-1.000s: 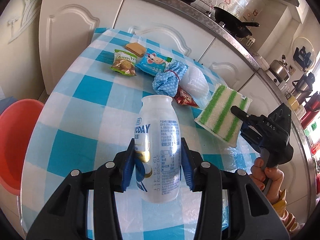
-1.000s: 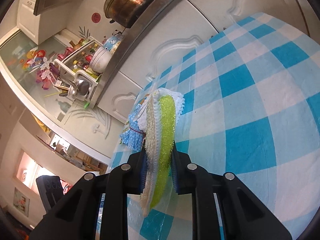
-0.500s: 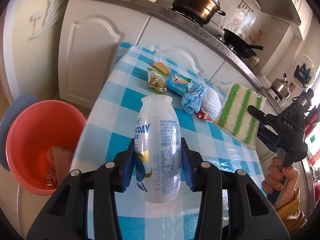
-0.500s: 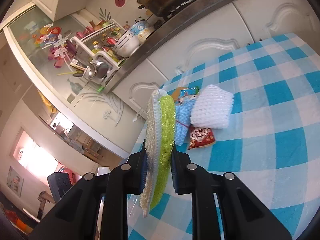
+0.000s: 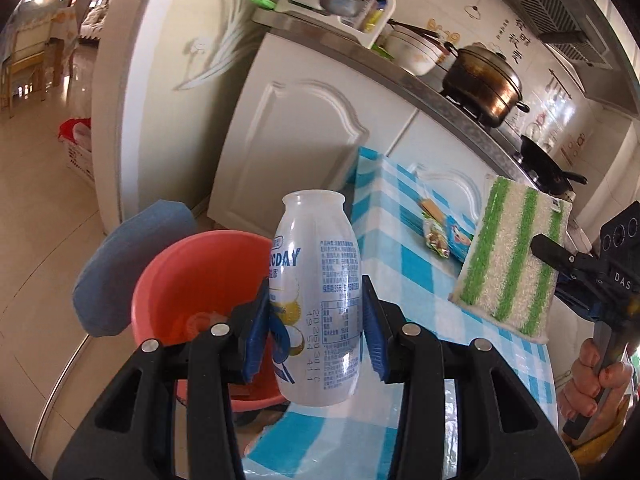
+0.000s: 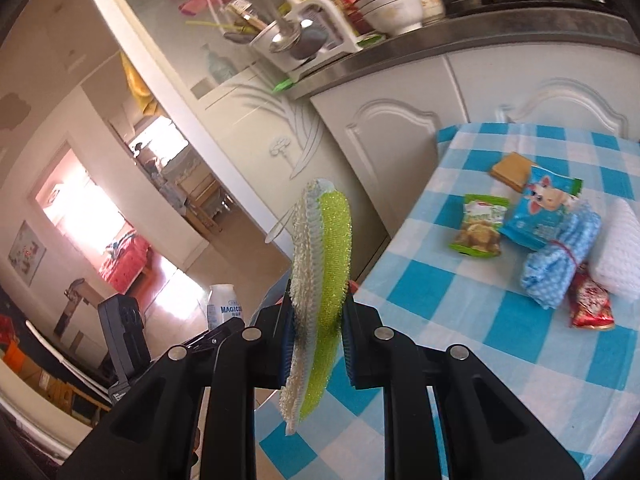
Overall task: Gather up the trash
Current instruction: 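Carry bottle and sponge to the red bucket and open both grippers, then return both tools to the table above the remaining trash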
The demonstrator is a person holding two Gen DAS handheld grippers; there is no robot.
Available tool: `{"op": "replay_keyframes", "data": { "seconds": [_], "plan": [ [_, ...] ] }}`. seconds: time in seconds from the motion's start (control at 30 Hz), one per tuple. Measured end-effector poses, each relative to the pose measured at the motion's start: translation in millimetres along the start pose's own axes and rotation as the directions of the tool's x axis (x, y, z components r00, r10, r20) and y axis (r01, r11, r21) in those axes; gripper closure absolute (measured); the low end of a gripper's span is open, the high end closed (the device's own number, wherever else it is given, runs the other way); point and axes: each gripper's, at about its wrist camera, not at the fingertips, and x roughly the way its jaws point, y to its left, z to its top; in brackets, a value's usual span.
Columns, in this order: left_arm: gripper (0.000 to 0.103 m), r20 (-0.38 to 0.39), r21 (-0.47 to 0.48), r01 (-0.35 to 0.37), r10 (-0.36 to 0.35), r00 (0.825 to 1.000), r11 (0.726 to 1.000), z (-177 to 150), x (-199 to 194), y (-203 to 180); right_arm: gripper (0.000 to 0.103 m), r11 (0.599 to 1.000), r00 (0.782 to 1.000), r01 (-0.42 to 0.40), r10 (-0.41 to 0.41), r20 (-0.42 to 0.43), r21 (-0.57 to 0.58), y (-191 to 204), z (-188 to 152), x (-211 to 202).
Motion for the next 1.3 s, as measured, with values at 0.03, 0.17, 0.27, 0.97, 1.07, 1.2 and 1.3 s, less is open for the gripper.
{"op": "replay_keyframes", "data": {
  "seconds": [0.03, 0.17, 0.27, 0.97, 1.07, 1.2, 1.3],
  "plan": [
    [0.060, 0.002, -0.016, -0.011, 0.011, 1.000, 1.000, 1, 1, 7, 0.082, 1.000, 1.000, -0.004, 0.004, -0.018, -0.018, 7, 1, 11],
    [0.060, -0.002, -0.071, -0.037, 0.037, 0.999, 0.997, 3, 7, 29, 0.082, 0.996, 0.995, -0.005, -0.004, -0.098, -0.086, 30, 3, 57],
    [0.060, -0.019, -0.101, -0.048, 0.046, 0.999, 0.994, 1, 17, 42, 0.082, 0.990, 0.987, 0.008, -0.030, -0.160, -0.138, 41, -3, 91],
    [0.017, -0.078, -0.183, -0.149, 0.137, 0.988, 0.972, -19, 40, 83, 0.027, 0.983, 0.981, 0.124, -0.142, -0.133, -0.136, 30, -20, 126],
    [0.013, -0.033, -0.195, -0.129, 0.125, 0.992, 0.972, -16, 29, 81, 0.019, 0.985, 0.988, 0.140, -0.146, -0.054, -0.100, 19, -16, 99],
    [0.012, 0.025, -0.169, -0.117, 0.123, 0.992, 0.979, -14, 18, 71, 0.013, 0.981, 0.984, 0.178, -0.175, 0.044, -0.072, 9, -13, 68],
    [0.011, 0.064, -0.177, -0.095, 0.108, 0.992, 0.980, -14, 13, 65, 0.012, 0.977, 0.974, 0.203, -0.195, 0.111, -0.063, 4, -15, 47]
  ]
}}
